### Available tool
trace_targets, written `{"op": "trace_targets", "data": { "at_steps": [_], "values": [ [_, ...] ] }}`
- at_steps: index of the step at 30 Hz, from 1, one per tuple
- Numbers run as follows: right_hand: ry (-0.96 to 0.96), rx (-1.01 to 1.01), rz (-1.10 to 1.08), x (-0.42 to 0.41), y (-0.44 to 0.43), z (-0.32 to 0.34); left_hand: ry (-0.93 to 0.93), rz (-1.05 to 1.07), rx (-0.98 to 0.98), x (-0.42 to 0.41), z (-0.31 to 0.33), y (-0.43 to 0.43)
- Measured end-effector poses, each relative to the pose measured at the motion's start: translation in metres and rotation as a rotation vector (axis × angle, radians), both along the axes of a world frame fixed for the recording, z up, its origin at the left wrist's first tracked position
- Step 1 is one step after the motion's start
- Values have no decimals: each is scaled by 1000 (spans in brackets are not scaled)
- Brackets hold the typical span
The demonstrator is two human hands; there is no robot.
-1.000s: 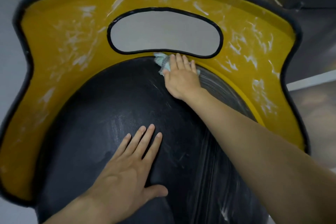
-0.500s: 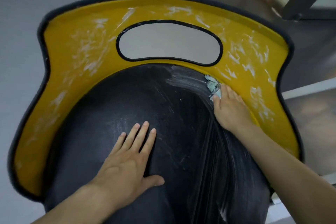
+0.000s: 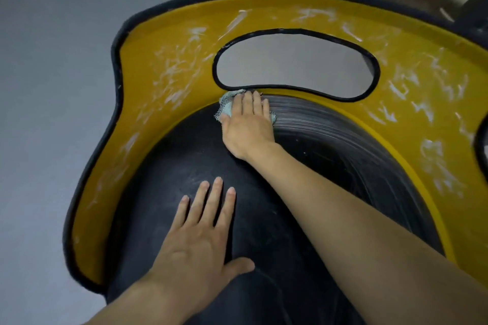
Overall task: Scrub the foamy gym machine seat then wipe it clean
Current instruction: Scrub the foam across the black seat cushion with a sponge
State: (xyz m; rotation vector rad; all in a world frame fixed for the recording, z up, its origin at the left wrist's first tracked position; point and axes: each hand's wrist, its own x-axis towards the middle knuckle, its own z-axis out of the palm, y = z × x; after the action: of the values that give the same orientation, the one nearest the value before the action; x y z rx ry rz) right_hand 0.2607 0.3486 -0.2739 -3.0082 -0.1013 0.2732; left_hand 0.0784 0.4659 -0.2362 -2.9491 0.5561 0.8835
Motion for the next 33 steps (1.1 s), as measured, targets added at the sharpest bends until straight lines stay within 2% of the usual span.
{"op": "trace_targets", "data": {
  "at_steps": [5, 9, 13, 16, 19, 23, 27, 31, 33],
  "values": [
    [26, 26, 118, -7, -54, 9, -6, -10, 59, 2, 2, -5],
    [-4, 27, -80, -33, -137, 8, 29, -7, 75, 4, 7, -10],
    [26, 100, -318, -98, -227, 8, 37, 25, 41, 4, 11, -13],
    [37, 162, -371, -162, -252, 4, 23, 21, 46, 4, 9, -17],
    [102, 105, -411, -230, -243, 6, 20, -22, 13, 0, 9, -24],
    [80, -38, -276, -319, -182, 9, 2, -91, -14, -12, 7, -31],
    [11, -54, -41, -375, -119, -1, -7, -127, -14, -23, 4, -32],
    [73, -80, 147, -356, -140, 2, 0, -143, -1, -22, 4, -35],
    [86, -107, 89, -321, -170, 8, 11, -147, 7, -21, 6, -36]
  ]
}}
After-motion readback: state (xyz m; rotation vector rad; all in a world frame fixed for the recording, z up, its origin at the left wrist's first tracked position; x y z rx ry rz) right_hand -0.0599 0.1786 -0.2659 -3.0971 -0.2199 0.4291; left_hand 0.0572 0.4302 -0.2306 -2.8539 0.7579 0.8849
